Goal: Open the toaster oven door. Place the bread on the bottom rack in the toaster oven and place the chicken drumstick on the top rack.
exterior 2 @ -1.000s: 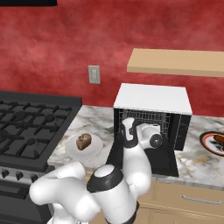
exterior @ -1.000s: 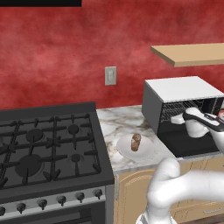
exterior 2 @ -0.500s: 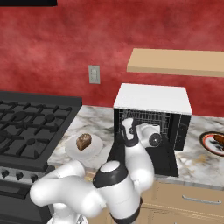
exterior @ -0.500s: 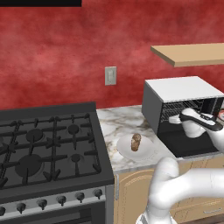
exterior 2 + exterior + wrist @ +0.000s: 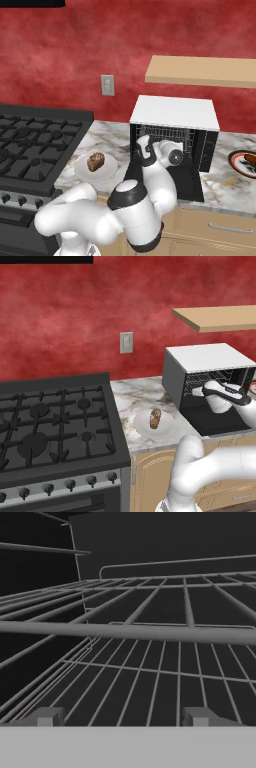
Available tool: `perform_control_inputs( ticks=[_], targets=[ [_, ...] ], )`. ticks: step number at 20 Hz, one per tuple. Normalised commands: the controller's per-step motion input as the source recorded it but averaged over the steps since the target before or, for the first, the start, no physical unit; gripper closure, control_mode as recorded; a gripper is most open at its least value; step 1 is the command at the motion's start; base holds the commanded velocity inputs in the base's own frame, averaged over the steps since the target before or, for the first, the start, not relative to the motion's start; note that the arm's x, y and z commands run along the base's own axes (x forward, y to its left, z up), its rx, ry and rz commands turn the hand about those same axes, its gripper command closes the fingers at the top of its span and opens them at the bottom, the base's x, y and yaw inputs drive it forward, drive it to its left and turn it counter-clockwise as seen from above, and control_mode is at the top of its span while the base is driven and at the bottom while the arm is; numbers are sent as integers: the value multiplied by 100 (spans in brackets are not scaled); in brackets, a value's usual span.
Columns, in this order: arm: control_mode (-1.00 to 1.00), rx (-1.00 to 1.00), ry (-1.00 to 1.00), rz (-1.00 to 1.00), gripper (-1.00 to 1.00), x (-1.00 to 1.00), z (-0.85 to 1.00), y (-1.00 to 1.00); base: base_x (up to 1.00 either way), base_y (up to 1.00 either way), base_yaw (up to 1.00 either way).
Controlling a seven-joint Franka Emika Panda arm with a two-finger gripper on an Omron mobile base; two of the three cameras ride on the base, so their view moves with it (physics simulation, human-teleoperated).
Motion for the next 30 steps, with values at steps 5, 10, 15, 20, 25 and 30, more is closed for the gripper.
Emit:
perform_control_inputs(
  ticks=[5, 10, 15, 20, 25, 30],
  targets=[
    [-100, 0, 6, -2, -100, -4, -26, 0, 0, 0, 0],
    [-100, 0, 3, -1, -100, -17, -31, 0, 0, 0, 0],
    [-100, 0, 2, -1, -100, -27, -37, 0, 0, 0, 0],
    [-100, 0, 1, -1, -100, -37, -34, 0, 0, 0, 0],
    [-100, 0, 8, -6, -100, -43, -36, 0, 0, 0, 0],
    [-100, 0, 14, -7, -100, -45, -35, 0, 0, 0, 0]
  ],
)
